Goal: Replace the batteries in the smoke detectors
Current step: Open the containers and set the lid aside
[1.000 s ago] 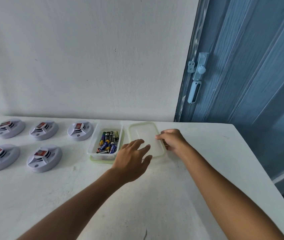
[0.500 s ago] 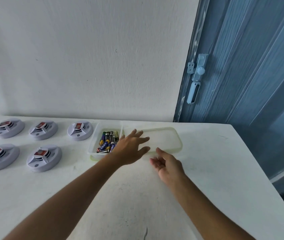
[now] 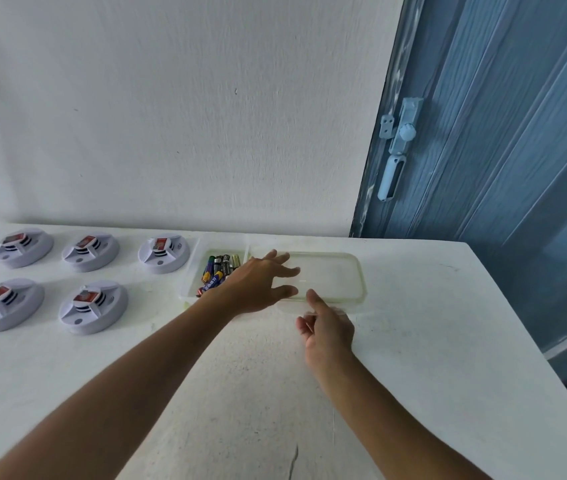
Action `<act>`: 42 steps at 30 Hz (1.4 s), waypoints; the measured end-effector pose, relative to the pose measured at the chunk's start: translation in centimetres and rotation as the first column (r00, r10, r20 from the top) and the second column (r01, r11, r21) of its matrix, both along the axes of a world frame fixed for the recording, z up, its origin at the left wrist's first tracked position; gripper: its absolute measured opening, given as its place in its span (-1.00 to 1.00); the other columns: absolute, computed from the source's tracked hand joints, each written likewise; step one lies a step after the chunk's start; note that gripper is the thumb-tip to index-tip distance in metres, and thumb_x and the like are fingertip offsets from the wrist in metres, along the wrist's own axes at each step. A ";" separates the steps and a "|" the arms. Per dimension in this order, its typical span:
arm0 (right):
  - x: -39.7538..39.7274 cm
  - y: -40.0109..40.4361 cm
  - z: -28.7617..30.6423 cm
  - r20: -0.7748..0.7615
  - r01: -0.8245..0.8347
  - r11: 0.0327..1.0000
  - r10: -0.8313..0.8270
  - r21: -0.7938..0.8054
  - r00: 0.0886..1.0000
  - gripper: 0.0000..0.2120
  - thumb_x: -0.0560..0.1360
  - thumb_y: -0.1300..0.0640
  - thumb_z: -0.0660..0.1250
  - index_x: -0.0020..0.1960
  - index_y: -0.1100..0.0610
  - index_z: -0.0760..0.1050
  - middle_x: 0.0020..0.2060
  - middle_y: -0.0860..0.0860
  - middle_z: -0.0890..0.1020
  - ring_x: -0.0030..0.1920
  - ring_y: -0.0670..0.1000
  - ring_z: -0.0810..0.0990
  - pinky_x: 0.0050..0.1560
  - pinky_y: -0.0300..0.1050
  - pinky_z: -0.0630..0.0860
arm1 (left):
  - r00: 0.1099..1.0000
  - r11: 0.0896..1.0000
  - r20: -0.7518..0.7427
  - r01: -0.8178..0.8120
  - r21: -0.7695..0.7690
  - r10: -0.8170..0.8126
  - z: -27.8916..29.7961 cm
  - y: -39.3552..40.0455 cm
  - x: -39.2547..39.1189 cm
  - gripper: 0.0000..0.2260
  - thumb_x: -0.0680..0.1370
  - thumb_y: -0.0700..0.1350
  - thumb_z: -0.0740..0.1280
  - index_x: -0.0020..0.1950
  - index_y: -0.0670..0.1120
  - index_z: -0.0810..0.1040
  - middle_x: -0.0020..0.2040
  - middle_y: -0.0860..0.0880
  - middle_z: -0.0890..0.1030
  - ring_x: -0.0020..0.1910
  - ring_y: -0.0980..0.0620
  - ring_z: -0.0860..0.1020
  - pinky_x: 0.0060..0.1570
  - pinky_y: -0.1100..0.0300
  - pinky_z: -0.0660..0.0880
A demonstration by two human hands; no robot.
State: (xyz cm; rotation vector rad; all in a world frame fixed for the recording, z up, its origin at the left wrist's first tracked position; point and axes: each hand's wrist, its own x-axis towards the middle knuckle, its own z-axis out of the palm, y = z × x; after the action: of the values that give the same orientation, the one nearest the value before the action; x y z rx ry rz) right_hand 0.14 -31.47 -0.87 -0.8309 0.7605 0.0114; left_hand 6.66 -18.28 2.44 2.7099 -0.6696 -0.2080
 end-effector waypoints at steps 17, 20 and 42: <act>6.0 -10.7 2.3 -0.030 -0.277 0.794 0.311 -0.541 0.950 -0.79 0.43 0.36 0.42 0.04 0.41 0.53 -0.13 0.20 0.59 -0.22 0.11 0.57 -0.25 -0.08 0.54 | 0.973 0.967 0.199 -0.159 0.199 0.119 -1.3 -4.1 -5.7 -0.49 0.65 0.17 -0.01 0.52 -0.08 0.21 0.59 -0.14 0.09 0.57 -0.11 0.02 0.48 -0.26 -0.03; 4.7 -11.3 1.8 -0.029 -0.337 0.874 0.350 -0.351 0.936 -0.86 0.42 0.39 0.41 -0.04 0.37 0.53 -0.12 0.26 0.59 -0.21 0.16 0.60 -0.24 0.03 0.61 | 0.980 0.969 0.149 -0.157 0.192 0.129 -1.3 -3.3 -3.9 -0.52 0.66 0.15 -0.04 0.55 0.00 0.16 0.60 -0.09 0.01 0.57 -0.15 -0.14 0.45 -0.35 -0.10; -1.7 -1.1 -0.5 0.059 0.002 0.993 -0.009 0.121 0.998 -0.47 0.41 0.30 0.46 0.32 0.15 0.36 0.12 0.22 0.53 0.00 0.16 0.58 -0.13 -0.03 0.61 | 0.989 0.968 0.073 -0.145 0.205 0.132 0.0 -3.5 0.1 -0.34 0.55 0.33 0.13 0.47 -0.12 0.31 0.57 -0.07 0.16 0.57 -0.15 -0.04 0.44 -0.35 0.02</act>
State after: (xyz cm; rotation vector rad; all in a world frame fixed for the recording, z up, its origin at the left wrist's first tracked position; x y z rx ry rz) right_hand -1.57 -32.57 -1.39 -0.7111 0.6991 0.0278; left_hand 6.79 -21.83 2.45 2.9626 -0.4955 -0.1735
